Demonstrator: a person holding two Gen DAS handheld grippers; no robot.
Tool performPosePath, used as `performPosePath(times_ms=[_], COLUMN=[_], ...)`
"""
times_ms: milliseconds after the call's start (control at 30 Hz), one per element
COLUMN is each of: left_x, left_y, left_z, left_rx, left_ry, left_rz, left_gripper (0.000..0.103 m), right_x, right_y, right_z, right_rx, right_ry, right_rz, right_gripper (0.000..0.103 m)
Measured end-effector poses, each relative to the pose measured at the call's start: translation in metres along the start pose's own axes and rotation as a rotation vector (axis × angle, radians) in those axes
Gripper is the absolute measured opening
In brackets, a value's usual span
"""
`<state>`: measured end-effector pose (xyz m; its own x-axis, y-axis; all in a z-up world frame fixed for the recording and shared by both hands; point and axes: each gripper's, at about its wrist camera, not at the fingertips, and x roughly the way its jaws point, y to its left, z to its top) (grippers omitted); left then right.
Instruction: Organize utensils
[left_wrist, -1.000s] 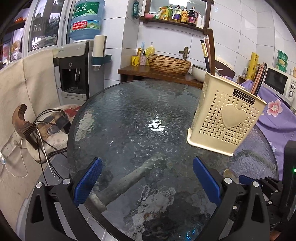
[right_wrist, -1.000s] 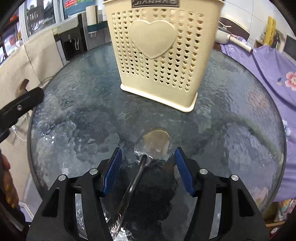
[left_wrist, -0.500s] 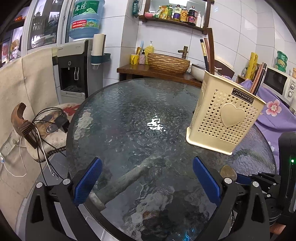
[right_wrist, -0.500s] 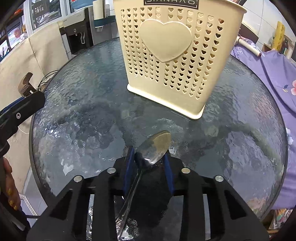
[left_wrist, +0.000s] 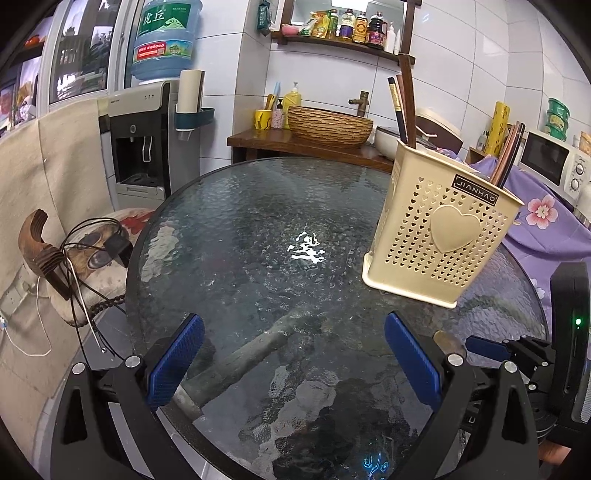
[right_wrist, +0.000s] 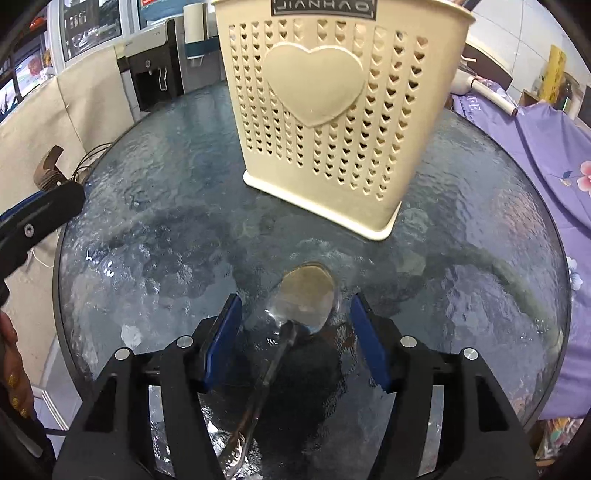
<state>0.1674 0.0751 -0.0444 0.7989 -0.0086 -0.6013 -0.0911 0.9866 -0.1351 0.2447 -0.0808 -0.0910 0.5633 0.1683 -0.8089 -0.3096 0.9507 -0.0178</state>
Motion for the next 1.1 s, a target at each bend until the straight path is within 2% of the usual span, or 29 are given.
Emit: performPosePath(times_ms=[333,567,867,1000,1100], left_x=[0.000,0.000,0.002,0.000,-0.002], left_y=[0.002,0.001,0.003,0.000,-0.001], left_z=[0.002,0.001,0.000,0.000,0.000], left_rx=[-0.007,-0.002,-0.012,-0.005,-0.006], left_ry=[-0.002,0.002,0.010,0.005,0.000], left_rz=[-0.002,0.000,-0.006,-0.007,-0.012], left_gripper=[0.096,0.096,0.096,0.096,0.096], right_x=[0.002,0.004,0.005,-0.008,-0.028], right_y=[-0.019,-0.005,0.002,-0.007,-0.013], right_z=[0.000,0.009,0.015,0.011,0.012], right_rx=[0.005,-0.032,-0.046,-0.022,-0.005], right_ry=[0.004,0.023,0.025,-0.017,-0.081], right_rz=[0.005,-0.011,-0.015,0.019,0.054], right_gripper=[0.061,0.043,0.040,0.040,0.040])
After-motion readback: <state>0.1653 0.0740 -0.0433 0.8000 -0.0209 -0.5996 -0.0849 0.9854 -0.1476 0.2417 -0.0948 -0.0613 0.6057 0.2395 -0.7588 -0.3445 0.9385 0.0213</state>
